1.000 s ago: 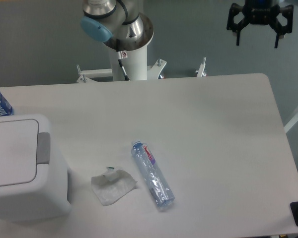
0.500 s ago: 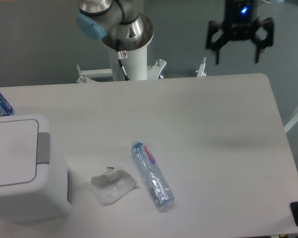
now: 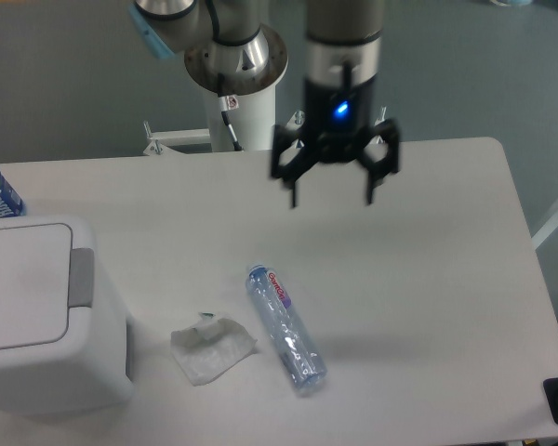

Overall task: Open the trash can
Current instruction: 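Move the open gripper across the table toward the white trash can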

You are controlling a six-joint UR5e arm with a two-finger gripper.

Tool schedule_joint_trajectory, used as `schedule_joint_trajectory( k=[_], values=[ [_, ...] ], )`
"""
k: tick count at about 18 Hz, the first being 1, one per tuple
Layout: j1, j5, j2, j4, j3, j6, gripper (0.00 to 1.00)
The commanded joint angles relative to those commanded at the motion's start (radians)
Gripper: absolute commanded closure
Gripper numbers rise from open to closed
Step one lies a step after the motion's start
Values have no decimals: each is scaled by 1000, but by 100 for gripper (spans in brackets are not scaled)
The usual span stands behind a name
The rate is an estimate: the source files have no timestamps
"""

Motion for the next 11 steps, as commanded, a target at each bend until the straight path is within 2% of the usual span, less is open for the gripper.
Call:
schedule_joint_trajectory(
  k=[2,4,11],
  values=[
    [-32,-58,-9,72,2,-81,0],
    [-34,-116,-17,114,2,-146,0],
    [-86,-183,-48,135,0,-197,0]
  ],
)
